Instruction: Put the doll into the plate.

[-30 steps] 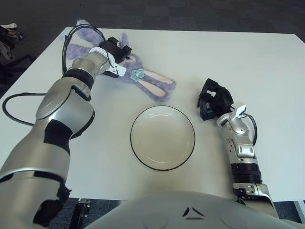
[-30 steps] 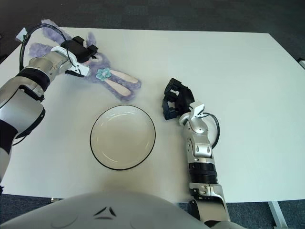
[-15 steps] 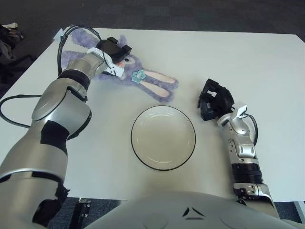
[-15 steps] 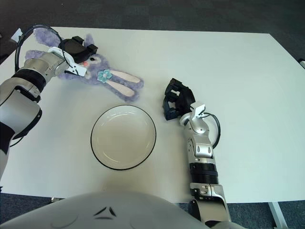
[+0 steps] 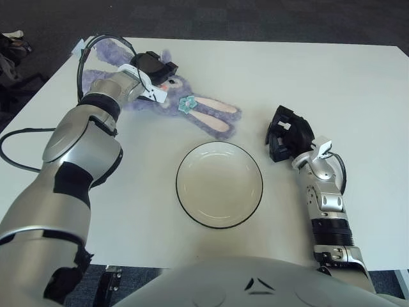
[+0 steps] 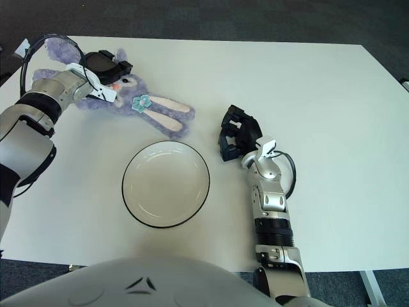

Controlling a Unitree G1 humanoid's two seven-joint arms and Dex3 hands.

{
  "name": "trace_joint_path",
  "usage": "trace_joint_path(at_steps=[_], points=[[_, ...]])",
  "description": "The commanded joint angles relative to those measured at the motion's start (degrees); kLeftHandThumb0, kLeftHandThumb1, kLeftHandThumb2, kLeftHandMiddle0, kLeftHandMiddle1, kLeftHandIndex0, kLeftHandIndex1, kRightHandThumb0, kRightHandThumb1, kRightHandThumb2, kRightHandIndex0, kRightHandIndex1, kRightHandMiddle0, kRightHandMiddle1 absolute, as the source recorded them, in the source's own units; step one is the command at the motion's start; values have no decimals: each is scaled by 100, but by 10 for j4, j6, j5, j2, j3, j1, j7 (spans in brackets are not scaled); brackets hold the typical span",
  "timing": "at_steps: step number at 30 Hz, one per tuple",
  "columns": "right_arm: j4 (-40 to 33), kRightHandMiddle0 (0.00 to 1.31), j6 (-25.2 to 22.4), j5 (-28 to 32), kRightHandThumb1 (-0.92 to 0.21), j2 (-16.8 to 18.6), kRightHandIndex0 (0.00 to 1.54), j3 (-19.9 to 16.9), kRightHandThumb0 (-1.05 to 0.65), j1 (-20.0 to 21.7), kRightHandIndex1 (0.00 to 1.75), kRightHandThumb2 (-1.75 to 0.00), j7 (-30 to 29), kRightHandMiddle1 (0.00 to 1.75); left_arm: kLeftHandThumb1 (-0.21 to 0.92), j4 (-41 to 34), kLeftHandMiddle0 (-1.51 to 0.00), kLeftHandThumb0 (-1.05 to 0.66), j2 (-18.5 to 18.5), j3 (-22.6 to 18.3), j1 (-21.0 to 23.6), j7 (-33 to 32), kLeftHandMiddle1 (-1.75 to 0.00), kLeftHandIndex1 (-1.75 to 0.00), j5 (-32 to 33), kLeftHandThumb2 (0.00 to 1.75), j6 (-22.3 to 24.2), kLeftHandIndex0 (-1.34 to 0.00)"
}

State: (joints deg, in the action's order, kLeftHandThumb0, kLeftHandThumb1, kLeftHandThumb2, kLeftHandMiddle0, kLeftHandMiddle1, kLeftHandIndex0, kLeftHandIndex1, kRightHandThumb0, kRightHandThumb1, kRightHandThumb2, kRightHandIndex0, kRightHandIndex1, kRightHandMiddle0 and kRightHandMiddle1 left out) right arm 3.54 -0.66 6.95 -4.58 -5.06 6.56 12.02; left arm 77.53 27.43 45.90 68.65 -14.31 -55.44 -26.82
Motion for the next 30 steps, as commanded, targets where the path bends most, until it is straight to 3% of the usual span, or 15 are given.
trace_joint_path(at_steps=[1,5,11,14,19,30], points=[[24,69,-23,3,8,-4,91,-1,-1,-25,169,-175,-1,175,0,3,-73,-1,-3,0,-13,5,-175,-175,0,167,-6,-72],[25,69,-22,3,8,-5,91,0,-1,-24,170,-175,-2,175,-8,3,-88,-1,-3,-1,-13,1,-175,-160,-1,171,-5,-77],[24,69,-22,2,8,-6,91,1,-1,-24,170,-175,-3,175,-4,2,-78,-1,-4,-4,-16,-1,-175,-173,1,171,-1,-75],[25,69,-23,3,8,-7,91,1,-1,-24,170,-175,-3,175,-10,3,-90,-1,-4,-10,-17,1,-175,-158,5,173,-2,-80],[24,69,-24,4,8,-6,91,0,-1,-24,169,-175,-4,175,-13,3,-95,-1,-6,-29,-22,11,-175,-153,26,174,-4,-82],[28,69,-25,4,8,-7,91,0,-1,-23,169,-175,-6,175,-7,1,-94,-1,-13,-93,-35,49,-169,-171,93,172,15,-66]])
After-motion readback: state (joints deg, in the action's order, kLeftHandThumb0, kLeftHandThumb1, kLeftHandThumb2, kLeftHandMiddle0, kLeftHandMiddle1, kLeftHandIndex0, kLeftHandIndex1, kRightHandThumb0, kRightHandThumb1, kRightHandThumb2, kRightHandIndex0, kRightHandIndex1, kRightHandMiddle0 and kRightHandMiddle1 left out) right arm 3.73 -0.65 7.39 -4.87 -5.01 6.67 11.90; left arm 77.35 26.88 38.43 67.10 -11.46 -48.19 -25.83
